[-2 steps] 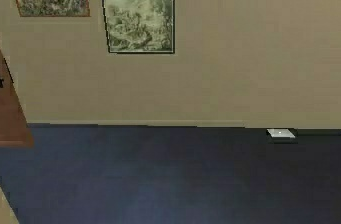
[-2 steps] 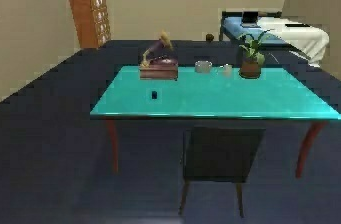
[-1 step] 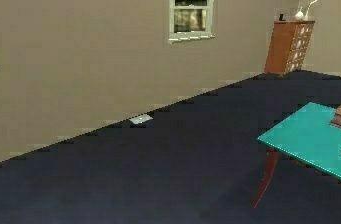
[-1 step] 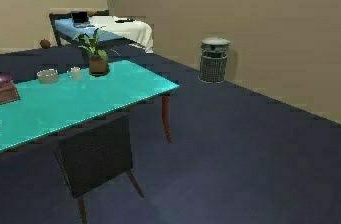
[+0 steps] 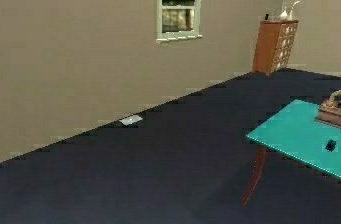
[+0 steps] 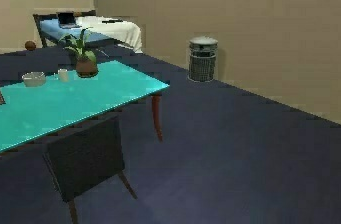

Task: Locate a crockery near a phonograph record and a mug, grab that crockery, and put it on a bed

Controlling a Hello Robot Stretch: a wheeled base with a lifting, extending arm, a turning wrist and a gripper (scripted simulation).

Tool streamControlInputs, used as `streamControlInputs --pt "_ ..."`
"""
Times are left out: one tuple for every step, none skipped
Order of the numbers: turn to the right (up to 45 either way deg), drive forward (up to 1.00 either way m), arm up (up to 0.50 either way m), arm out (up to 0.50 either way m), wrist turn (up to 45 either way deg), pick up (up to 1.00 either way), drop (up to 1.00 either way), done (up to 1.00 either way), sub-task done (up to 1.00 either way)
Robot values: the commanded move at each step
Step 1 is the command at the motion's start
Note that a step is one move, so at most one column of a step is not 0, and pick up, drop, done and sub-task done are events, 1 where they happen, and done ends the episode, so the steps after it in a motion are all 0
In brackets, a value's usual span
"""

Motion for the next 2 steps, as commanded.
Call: streamControlInputs --pt "0.0 1.00 0.00 0.00 0.0 0.00 0.00 0.00 0.00" --pt "0.0 0.55 0.00 0.00 0.0 0.00 0.00 0.00 0.00"
